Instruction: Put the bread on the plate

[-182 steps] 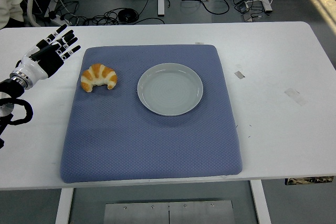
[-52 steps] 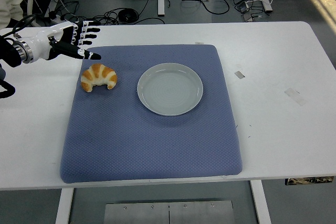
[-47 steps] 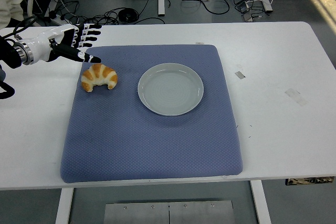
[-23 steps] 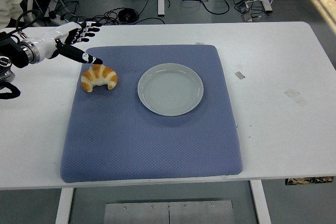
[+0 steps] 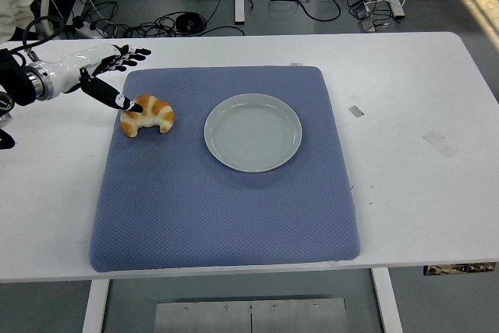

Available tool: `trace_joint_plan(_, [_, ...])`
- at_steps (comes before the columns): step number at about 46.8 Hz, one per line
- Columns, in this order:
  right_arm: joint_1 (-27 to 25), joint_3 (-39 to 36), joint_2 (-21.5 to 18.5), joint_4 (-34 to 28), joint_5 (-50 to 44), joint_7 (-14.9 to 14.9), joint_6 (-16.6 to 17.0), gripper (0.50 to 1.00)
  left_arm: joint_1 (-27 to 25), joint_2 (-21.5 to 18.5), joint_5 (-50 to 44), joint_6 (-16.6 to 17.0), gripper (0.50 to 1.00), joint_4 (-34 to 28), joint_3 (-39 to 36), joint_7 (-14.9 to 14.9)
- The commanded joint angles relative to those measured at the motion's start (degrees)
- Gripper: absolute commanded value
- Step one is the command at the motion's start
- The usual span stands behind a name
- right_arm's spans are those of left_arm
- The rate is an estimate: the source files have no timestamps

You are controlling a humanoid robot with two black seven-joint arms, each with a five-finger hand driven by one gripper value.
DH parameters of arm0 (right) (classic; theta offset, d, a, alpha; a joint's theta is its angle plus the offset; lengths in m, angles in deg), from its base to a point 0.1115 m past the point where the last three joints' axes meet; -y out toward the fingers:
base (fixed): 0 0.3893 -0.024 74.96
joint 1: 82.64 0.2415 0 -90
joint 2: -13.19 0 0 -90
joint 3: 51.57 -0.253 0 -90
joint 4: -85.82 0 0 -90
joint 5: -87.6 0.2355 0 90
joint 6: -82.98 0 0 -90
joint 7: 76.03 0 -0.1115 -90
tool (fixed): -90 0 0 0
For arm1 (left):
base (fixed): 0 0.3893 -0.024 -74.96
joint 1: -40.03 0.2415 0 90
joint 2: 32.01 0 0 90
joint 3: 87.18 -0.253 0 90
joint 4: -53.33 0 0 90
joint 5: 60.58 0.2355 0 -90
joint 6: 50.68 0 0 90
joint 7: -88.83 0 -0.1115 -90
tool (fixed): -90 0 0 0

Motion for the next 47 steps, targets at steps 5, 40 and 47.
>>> trace_joint_plan(5, [0.0,0.0,0.0,0.0,0.0,0.0,0.0,1.0,-0.8,-0.4,2.6,1.0,0.983,0.1,-0.2,-0.1])
trace_joint_plan(40, [0.0,0.0,0.0,0.0,0.0,0.0,0.0,1.0,-2.7,0.3,0.8,-2.2,0.943,4.6,-6.8,1.0])
trace_joint_plan(47, [0.0,-0.1,0.0,0.0,0.0,0.0,0.0,1.0,-2.6,1.1,0.8,-2.2,0.943,5.1,-6.7,0.8])
